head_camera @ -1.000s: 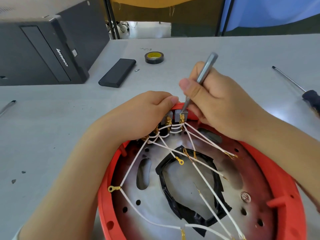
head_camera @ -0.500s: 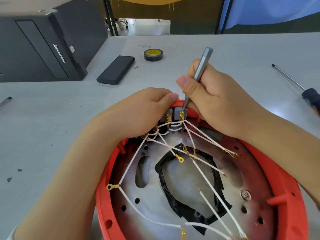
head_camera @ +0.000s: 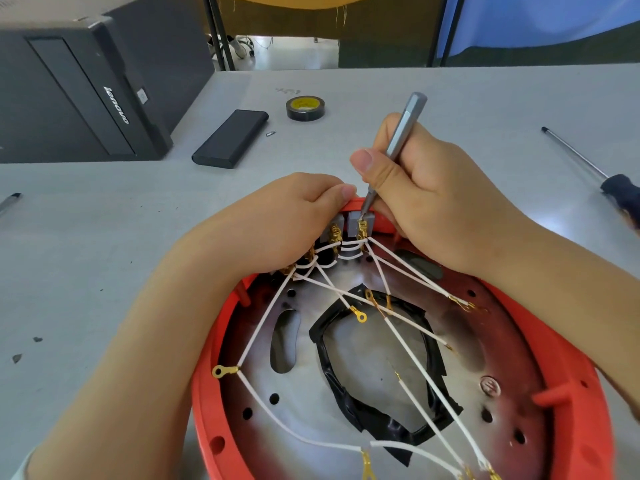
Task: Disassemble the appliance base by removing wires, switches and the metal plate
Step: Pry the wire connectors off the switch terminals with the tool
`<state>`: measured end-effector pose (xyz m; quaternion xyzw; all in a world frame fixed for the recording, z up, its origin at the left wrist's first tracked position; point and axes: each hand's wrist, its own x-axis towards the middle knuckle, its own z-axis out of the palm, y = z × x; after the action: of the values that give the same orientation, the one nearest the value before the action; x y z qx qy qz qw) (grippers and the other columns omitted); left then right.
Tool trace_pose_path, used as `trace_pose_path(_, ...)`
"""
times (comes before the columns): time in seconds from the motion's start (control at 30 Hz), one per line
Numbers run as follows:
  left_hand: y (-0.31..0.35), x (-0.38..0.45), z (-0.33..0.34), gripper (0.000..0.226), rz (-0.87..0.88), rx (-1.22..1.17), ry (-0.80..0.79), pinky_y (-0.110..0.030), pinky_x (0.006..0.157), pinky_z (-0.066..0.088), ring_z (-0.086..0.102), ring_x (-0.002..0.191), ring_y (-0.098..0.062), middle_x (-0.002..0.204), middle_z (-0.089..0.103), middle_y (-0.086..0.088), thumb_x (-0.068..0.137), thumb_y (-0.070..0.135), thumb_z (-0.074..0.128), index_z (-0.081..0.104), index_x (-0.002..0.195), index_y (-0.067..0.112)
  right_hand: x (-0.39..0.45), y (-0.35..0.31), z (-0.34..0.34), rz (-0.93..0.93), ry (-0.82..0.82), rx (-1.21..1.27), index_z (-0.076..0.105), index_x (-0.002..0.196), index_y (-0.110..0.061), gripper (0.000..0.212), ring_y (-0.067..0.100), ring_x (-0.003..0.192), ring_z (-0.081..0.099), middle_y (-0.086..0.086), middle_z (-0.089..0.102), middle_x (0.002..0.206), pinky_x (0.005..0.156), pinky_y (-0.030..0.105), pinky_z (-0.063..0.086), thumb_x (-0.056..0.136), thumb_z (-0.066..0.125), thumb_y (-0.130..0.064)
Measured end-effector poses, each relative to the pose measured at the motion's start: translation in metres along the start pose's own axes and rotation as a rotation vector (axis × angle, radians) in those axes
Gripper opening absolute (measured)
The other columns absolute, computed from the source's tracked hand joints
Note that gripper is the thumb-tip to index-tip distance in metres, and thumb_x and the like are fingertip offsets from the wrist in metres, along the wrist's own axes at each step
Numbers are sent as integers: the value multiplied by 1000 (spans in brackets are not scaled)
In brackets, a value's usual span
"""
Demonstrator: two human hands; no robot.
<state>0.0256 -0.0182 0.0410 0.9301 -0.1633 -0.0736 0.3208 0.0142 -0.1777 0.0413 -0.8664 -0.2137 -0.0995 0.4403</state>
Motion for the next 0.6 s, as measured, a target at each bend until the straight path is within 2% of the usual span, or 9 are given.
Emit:
trace_pose_path(0.07, 0, 0, 0, 46, 7, -13, 7, -19, 50, 40, 39, 44, -3, 80, 63, -14, 100, 42, 31, 61, 107, 7, 0, -1, 0, 3, 0, -14, 38, 73, -28, 27, 7, 44, 46, -12, 49, 49, 47, 15, 35, 98, 43, -35)
trace_pose_path(0.17, 1, 0, 0, 45, -2, -27, -8, -12, 41, 34, 40, 38, -1, 66, 54, -3, 101, 40, 31, 61, 108, 7, 6, 0, -1, 77, -20, -11, 39, 73, -25, 28, 5, 41, 45, -13, 48, 45, 47, 16, 32, 98, 43, -37)
trace_pose_path(0.23, 1, 1, 0, 44, -10, -35, -15, -10, 39, 33, 40, 37, 0, 65, 52, 0, 101, 40, 32, 62, 107, 9, 15, 0, -2, 149, -64, -24, 41, 75, -22, 29, 2, 38, 45, -14, 48, 42, 44, 15, 31, 98, 41, -39)
trace_pose_path(0.3, 0, 1, 0, 42, -7, -41, -19, -11, 40, 34, 40, 38, -1, 64, 54, 0, 101, 40, 32, 63, 106, 13, 24, -2, -3, 216, -132, -14, 44, 78, -19, 30, 4, 30, 42, -9, 47, 39, 35, 12, 29, 99, 40, -39)
trace_pose_path(0.4, 1, 1, 0, 40, -7, -42, -24, -17, 46, 38, 43, 44, -2, 78, 65, -7, 101, 41, 31, 65, 105, 21, 30, -5, -4, 275, -215, 16, 46, 82, -11, 34, 7, 22, 32, -1, 46, 39, 29, 14, 26, 101, 37, -38)
trace_pose_path(0.5, 1, 1, -1, 40, -3, -39, -24, -11, 41, 34, 44, 40, 2, 73, 62, -3, 101, 39, 31, 65, 106, 19, 35, -7, -5, 298, -285, -46, 52, 89, -1, 44, 10, 22, 31, 4, 50, 43, 30, 14, 27, 101, 34, -39)
trace_pose_path(0.57, 0, 1, -1, 40, 2, -33, -25, -12, 44, 36, 44, 43, 1, 86, 67, -8, 101, 39, 31, 65, 107, 17, 40, -9, -4, 333, -340, -111, 57, 95, 8, 56, 12, 23, 31, 12, 51, 50, 31, 14, 28, 101, 32, -42)
trace_pose_path(0.6, 0, 1, 0, 40, 3, -32, -27, -15, 52, 41, 47, 48, 0, 92, 68, -9, 101, 39, 31, 64, 107, 17, 42, -10, -3, 346, -351, -133, 58, 95, 7, 56, 12, 23, 32, 11, 51, 49, 31, 15, 28, 101, 32, -42)
